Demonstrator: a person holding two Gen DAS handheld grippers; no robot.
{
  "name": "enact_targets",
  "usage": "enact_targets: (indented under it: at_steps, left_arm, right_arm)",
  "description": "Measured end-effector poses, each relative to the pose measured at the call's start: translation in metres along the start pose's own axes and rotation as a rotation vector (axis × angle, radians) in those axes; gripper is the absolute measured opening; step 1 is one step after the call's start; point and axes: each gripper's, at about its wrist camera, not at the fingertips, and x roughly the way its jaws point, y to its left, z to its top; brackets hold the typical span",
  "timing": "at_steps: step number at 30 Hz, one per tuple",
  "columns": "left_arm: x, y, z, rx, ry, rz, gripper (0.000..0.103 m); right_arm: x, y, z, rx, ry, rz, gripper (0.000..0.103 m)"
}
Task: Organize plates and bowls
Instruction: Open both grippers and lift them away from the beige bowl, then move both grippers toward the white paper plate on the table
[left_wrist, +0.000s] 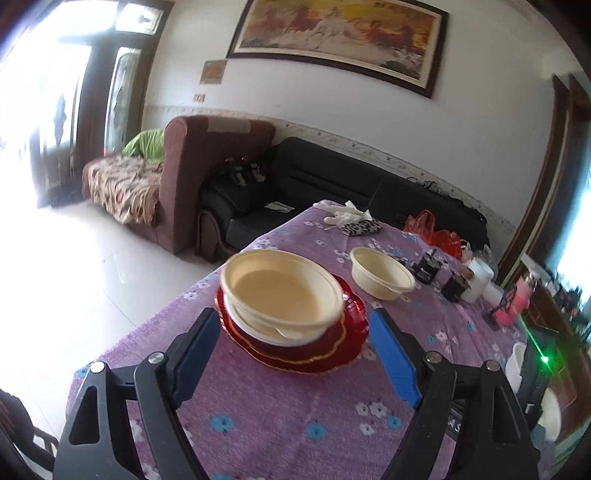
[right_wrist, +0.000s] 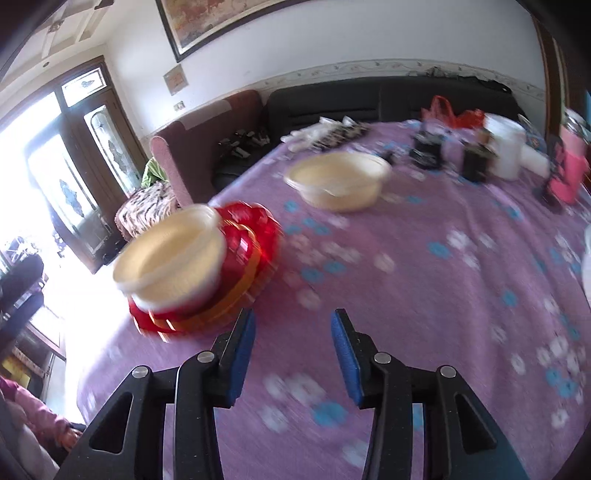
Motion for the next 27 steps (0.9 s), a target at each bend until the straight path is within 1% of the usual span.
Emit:
enact_targets:
  at_steps: [2, 7, 12, 15, 17, 20, 22, 23, 24, 26, 27]
  left_arm:
    - [-0.001, -0.016, -0.01, 0.036, 0.003, -0.011, 0.082]
    - [0.002, -0.052, -0.035, 0.065, 0.066, -0.1, 0.082]
    - [0.001, -0.081, -0.055, 0.14, 0.113, -0.142, 0.082]
    - [-0.002, -0.088, -0.06, 0.158, 0.118, -0.151, 0.082]
    - [-0.003, -0.089, -0.062, 0.167, 0.12, -0.152, 0.082]
    - [0.001, -0.087, -0.065, 0.161, 0.135, -0.151, 0.082]
    - [0.007, -0.085, -0.067, 0.15, 0.155, -0.152, 0.082]
    - [0.009, -0.085, -0.068, 0.145, 0.165, -0.151, 0.082]
    - [0.013, -0.085, -0.069, 0.138, 0.176, -0.151, 0.082]
    - [0.019, -0.086, -0.071, 0.128, 0.198, -0.157, 0.082]
    - [0.021, -0.088, -0.072, 0.13, 0.205, -0.158, 0.082]
  right_arm:
    - [-0.013, -0.021, -0.016, 0.018, 0.001, -0.017, 0.046]
    - [-0.047, -0.073, -0.049, 0.103, -0.023, -0.056, 0.047]
    - [-0.067, -0.114, -0.064, 0.199, -0.044, -0.084, 0.048]
    - [-0.073, -0.134, -0.068, 0.239, -0.04, -0.092, 0.048]
    - [-0.083, -0.15, -0.063, 0.25, -0.047, -0.11, 0.048]
    - [-0.115, -0.182, -0.041, 0.273, -0.093, -0.161, 0.048]
    - [-0.144, -0.217, -0.022, 0.3, -0.13, -0.23, 0.048]
    - [-0.151, -0.227, -0.017, 0.308, -0.135, -0.252, 0.049]
    - [-0.162, -0.245, -0.009, 0.32, -0.141, -0.299, 0.049]
    - [-0.175, -0.272, 0.0, 0.34, -0.148, -0.372, 0.049]
    - [-0.178, -0.282, 0.002, 0.352, -0.143, -0.39, 0.049]
